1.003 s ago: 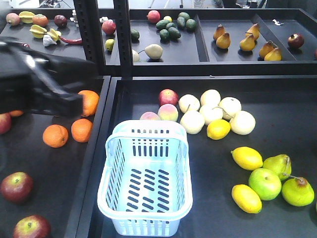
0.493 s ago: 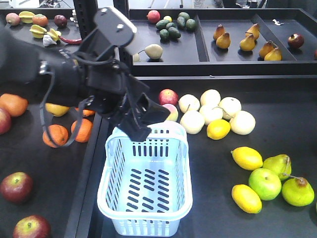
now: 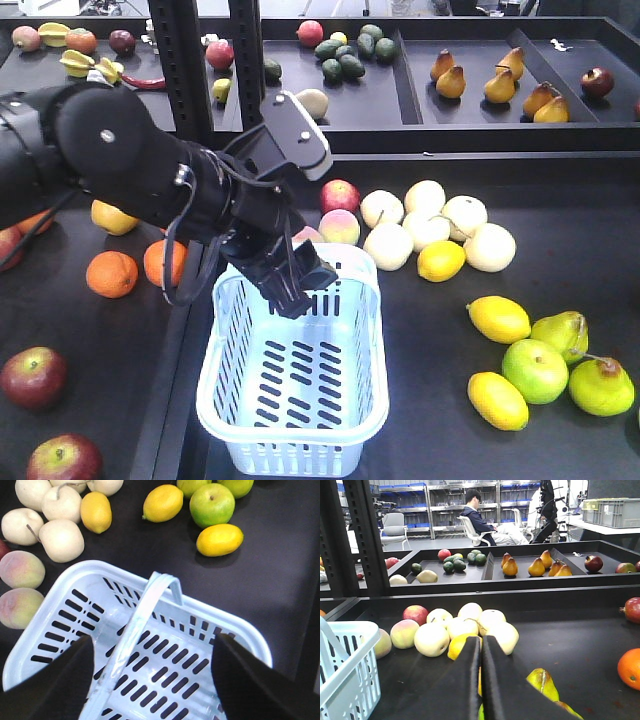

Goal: Pick three apples into basket with both arms
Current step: 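Reach the left gripper down to the light-blue basket handle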

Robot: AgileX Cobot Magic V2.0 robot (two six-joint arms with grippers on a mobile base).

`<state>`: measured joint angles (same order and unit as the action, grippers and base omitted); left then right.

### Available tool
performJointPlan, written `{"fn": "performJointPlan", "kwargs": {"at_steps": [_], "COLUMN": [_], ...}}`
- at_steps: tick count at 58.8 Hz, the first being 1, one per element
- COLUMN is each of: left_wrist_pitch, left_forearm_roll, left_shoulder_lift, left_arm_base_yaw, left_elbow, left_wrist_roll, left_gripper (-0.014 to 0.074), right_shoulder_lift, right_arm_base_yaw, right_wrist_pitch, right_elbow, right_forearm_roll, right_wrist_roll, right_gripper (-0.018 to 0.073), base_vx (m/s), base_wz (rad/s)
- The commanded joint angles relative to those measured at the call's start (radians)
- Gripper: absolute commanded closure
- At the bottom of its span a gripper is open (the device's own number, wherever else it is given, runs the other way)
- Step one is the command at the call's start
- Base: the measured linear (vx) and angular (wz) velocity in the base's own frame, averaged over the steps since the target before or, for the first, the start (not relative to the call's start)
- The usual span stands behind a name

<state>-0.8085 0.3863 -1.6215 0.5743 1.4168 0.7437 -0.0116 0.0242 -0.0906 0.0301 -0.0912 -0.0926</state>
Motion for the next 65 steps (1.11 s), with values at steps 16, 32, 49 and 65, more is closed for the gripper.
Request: {"fn": "performJointPlan", "kwargs": {"at_steps": [16, 32, 49, 65], "left_wrist_pitch": [0.115, 0.135, 0.141, 0.161], "left_forearm_roll": [-0.047, -0.072, -0.088, -0.094], "left_shoulder_lift": [-0.021, -0.047, -0.101, -0.119], "left_arm_base_yaw": [0.005, 0.005, 0.005, 0.005], "left_elbow": [0.032, 0.032, 0.032, 0.033], "left_wrist_roll": [0.001, 0.001, 0.001, 0.001], "left_gripper": [0.0114, 0.0114, 0.0114, 0.0125], "right_shoulder_lift": [-0.011, -0.011, -0.011, -0.011], "right_arm_base_yaw": [-0.005, -0.005, -0.005, -0.005], "right_wrist_pitch": [0.074, 0.074, 0.074, 0.074], "right_elbow": [0.011, 0.011, 0.011, 0.011], "right_forearm_roll": [-0.005, -0.005, -0.005, -0.005], "right_wrist_roll": [0.007, 0.007, 0.007, 0.007], "right_gripper": [0.0567, 0.0567, 0.0567, 0.0567], "base_vx": [0.0, 0.0, 0.0, 0.0], "base_wz": [0.0, 0.0, 0.0, 0.0]}}
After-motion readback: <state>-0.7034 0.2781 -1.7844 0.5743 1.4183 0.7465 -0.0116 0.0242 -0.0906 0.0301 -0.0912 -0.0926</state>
